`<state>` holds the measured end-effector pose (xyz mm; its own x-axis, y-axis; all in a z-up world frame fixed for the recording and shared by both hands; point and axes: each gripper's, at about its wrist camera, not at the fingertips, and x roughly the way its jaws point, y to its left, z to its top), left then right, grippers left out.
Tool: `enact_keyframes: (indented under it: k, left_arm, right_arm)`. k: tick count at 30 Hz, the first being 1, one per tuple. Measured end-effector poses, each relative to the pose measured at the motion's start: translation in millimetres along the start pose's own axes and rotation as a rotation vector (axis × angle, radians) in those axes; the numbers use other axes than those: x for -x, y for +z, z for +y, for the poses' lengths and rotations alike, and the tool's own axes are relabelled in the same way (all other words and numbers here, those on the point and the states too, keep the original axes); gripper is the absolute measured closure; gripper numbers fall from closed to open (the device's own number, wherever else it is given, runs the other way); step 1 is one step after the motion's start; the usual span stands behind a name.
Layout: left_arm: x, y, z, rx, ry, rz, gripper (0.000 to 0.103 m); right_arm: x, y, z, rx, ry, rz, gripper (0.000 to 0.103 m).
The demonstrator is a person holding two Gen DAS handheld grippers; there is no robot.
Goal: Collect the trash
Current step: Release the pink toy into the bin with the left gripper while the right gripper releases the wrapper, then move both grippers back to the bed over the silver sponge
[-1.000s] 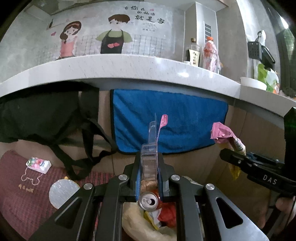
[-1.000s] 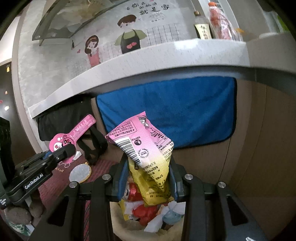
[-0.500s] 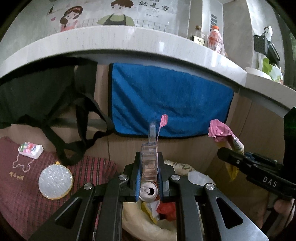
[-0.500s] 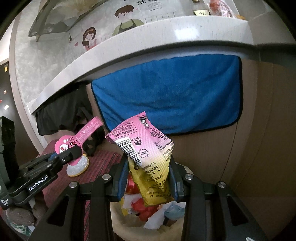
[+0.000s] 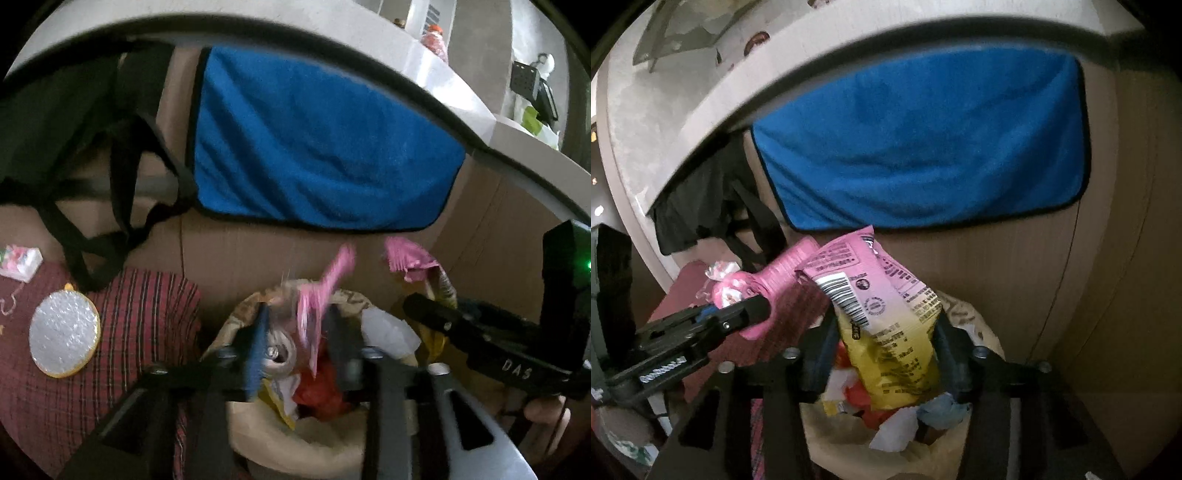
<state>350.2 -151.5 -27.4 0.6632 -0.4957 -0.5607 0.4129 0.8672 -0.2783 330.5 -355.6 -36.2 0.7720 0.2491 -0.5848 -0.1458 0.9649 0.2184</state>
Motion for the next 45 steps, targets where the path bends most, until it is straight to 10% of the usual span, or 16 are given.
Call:
enact_keyframes:
  k: [18, 29, 39, 45]
  left_arm:
    - [74.9, 2.3, 97.3, 0.215, 0.155, -0.077, 0.053]
    - [139.9, -8.9, 165.7, 0.265, 0.287, -0.166, 0.053]
    - [197.5, -29.0, 261.1, 0.355, 0.409, -0.209, 0.053]
    - [219.3, -54.4, 298.4, 0.389, 0.457, -0.201, 0.053]
  right_arm:
    - [6.8, 12.3, 28.0, -0.009, -0.019, -0.026, 0.041]
    - [-3.4, 18.0, 109.7, 0.098, 0.132, -0.036, 0.041]
    - [-101.8, 0.6, 207.2, 0.096, 0.317, 0.184, 0.041]
    - [-159.5, -9.9, 232.4, 0.069, 0.252, 0.259, 0.041]
